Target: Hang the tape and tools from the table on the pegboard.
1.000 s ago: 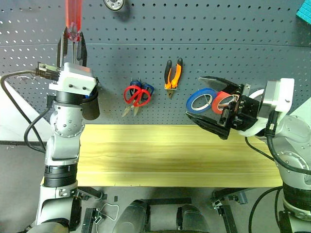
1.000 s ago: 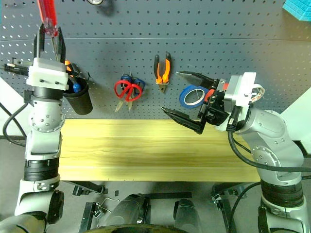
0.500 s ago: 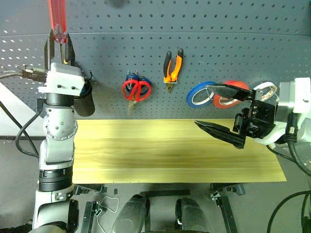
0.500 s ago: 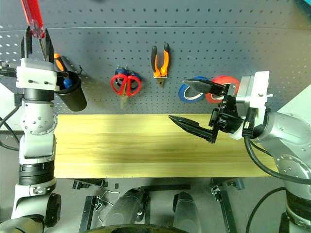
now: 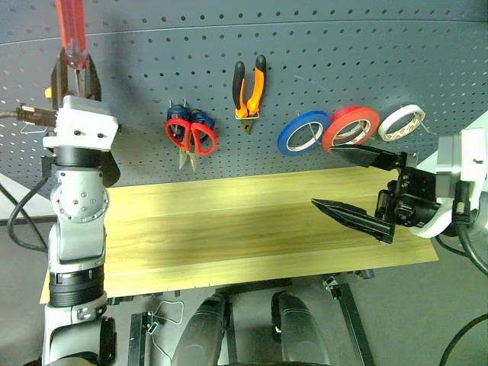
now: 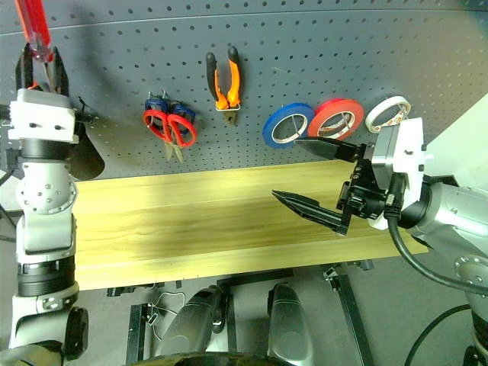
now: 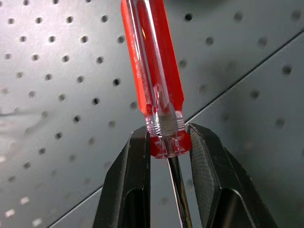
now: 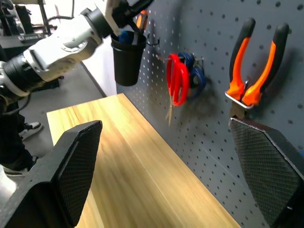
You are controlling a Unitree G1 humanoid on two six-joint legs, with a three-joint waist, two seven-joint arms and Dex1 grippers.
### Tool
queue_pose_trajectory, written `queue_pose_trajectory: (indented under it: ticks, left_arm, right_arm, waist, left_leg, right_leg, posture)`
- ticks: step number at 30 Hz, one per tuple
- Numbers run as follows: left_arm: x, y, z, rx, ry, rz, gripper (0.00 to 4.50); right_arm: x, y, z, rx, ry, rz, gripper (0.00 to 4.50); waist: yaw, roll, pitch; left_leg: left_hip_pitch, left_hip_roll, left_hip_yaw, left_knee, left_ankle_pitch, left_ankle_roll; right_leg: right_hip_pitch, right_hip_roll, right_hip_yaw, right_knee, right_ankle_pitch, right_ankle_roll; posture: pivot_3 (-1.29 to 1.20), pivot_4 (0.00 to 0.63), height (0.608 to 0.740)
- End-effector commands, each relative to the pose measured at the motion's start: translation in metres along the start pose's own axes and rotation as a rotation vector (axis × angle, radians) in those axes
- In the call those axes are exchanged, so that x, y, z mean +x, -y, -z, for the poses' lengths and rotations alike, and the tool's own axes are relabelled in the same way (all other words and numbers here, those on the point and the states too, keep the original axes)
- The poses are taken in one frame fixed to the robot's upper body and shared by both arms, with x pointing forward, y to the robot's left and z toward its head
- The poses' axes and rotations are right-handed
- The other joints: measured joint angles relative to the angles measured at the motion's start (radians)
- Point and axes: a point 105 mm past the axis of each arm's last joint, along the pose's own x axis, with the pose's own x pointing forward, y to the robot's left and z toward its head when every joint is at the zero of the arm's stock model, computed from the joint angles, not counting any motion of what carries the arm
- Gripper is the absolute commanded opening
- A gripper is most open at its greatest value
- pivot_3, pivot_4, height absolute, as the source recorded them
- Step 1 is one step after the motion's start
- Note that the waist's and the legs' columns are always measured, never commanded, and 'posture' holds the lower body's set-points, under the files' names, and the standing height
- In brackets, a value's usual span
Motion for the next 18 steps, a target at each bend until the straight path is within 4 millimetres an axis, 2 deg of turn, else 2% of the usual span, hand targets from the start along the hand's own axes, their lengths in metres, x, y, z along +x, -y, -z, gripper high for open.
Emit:
queue_pose_trajectory:
  ticks: [1, 4, 7, 13, 18]
  left_arm:
    - [0.001, -0.02, -0.018, 0.058, 0.063, -0.054, 0.8]
    - [0.0, -0.027, -0.022, 0.079, 0.06, -0.071, 0.8]
    - [-0.006, -0.031, -0.016, 0.084, 0.017, -0.079, 0.8]
    - [-0.007, -0.035, 0.009, 0.03, -0.095, -0.128, 0.8]
    - [-0.009, -0.028, 0.011, 0.017, -0.111, -0.115, 0.8]
  right_arm:
    - [-0.001, 0.0, -0.006, -0.041, -0.001, -0.006, 4.5]
    - [0.0, 0.002, -0.007, -0.049, -0.005, -0.01, 4.5]
    - [-0.001, 0.004, -0.011, -0.055, -0.01, -0.023, 4.5]
    - [-0.006, 0.005, -0.016, -0.064, -0.056, -0.043, 4.5]
    - [-0.011, 0.005, -0.018, -0.053, -0.098, -0.038, 4.5]
  waist:
    - [0.002, 0.0, 0.001]
    - [0.005, 0.0, 0.002]
    - [0.001, 0.0, 0.01]
    - [-0.002, 0.0, 0.035]
    - [-0.006, -0.002, 0.057]
  left_leg:
    - [0.0, 0.0, 0.0, 0.0, 0.0, 0.0]
    - [0.0, 0.0, 0.0, 0.0, 0.0, 0.0]
    - [0.0, 0.0, 0.0, 0.0, 0.0, 0.001]
    - [-0.001, 0.0, 0.0, 0.0, -0.001, 0.001]
    - [-0.002, 0.0, 0.0, 0.0, -0.001, 0.002]
  right_leg:
    - [0.0, 0.0, 0.0, 0.0, 0.0, 0.0]
    - [0.001, 0.0, -0.001, -0.001, 0.0, 0.0]
    - [0.001, -0.001, -0.001, -0.001, 0.0, 0.001]
    - [0.0, 0.0, -0.001, -0.001, 0.0, 0.001]
    - [-0.001, -0.001, -0.001, -0.003, 0.001, 0.001]
  posture:
    - [-0.07, 0.32, 0.725]
    - [-0.08, 0.324, 0.725]
    - [-0.09, 0.338, 0.725]
    - [-0.14, 0.365, 0.725]
    - [-0.2, 0.395, 0.725]
